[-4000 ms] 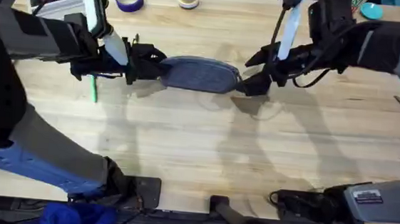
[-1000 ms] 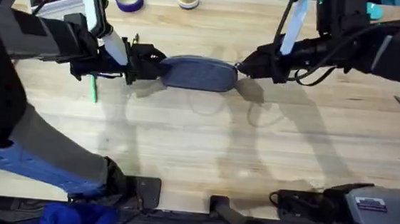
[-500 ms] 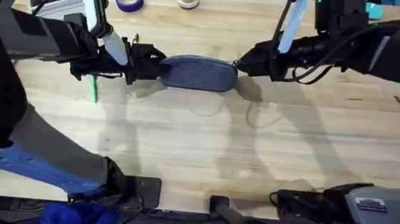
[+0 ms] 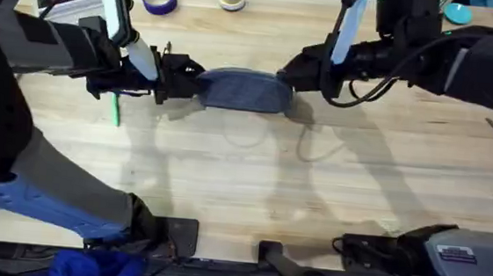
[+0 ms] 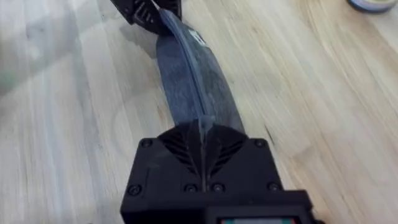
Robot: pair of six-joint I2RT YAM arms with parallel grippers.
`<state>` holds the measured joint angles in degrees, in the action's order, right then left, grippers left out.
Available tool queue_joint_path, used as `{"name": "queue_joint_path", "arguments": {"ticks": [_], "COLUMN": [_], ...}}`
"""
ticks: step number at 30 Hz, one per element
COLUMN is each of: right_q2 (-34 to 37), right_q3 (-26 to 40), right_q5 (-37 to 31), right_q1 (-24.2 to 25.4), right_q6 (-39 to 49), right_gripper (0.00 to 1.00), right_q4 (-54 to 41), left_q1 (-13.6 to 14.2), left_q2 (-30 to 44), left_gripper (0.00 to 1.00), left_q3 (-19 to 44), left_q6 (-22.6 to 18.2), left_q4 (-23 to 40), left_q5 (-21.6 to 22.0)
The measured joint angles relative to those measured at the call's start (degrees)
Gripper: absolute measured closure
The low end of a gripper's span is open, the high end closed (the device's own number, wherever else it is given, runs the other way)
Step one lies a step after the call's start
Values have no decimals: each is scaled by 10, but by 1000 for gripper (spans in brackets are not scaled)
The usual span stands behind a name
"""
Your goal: Unzip the bag, pick up the pens from the table one at a time and place them inside, then zip the bag closed.
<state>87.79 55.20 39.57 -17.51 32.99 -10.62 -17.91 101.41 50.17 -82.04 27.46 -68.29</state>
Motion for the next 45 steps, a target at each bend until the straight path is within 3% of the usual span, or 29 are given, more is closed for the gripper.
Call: {"name": "queue_joint_path", "arguments": {"ticks": [33,45], "right_q2": [84,153], "right_q3": [-1,59], "right_q5": [-10,-9], "right_q1": [-113,-153], "right_q6": [-43,-47], "right_gripper": [970,970], "right_q4": [222,235], "left_q1": [0,0], "left_q2": [0,0], "left_gripper": [959,959], "left_q3": [0,0], "left_q6": [0,0], "left_q4": [0,0], "left_q5": [0,0]}}
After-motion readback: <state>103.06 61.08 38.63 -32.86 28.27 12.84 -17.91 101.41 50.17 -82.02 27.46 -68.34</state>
